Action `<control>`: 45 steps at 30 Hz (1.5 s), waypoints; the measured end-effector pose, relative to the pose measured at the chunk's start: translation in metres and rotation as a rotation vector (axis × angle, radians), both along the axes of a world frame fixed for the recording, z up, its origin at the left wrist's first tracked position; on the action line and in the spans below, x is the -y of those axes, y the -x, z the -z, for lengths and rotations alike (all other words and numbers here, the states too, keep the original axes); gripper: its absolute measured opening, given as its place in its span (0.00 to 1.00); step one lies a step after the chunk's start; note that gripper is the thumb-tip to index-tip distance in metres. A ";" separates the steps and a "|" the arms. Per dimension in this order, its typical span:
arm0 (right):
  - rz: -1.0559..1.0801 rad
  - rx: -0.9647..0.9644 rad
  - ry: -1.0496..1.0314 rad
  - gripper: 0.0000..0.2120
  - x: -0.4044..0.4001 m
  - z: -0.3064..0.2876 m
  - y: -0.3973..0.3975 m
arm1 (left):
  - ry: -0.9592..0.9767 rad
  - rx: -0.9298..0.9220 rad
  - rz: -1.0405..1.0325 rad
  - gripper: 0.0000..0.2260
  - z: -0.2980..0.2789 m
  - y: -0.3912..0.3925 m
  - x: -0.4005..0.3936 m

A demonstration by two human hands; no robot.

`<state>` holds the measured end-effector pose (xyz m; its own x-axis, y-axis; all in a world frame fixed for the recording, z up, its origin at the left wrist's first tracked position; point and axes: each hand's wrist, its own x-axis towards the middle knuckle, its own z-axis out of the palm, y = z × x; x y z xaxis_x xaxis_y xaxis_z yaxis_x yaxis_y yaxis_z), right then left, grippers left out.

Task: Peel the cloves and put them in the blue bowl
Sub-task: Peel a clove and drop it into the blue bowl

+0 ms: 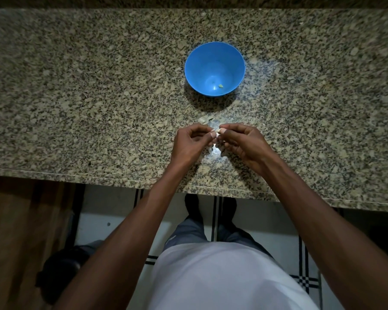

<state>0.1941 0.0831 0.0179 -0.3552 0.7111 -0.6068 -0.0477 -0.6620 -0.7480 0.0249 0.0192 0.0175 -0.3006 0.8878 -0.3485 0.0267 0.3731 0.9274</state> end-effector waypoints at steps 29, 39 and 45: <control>-0.388 0.774 -0.912 0.12 -0.005 0.007 -0.009 | -0.033 -0.724 0.143 0.07 0.026 0.021 0.021; -0.502 0.796 -1.024 0.12 -0.018 0.004 0.018 | -0.038 -0.782 0.101 0.09 0.018 0.032 0.023; -0.715 0.785 -1.131 0.09 0.013 0.011 0.018 | 0.000 -0.851 0.249 0.21 0.018 0.050 -0.013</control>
<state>0.1765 0.0701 0.0068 -0.6700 0.7382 -0.0788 0.6504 0.5325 -0.5417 -0.0252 0.0318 -0.0007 -0.2562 0.9619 -0.0949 0.7875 0.2647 0.5565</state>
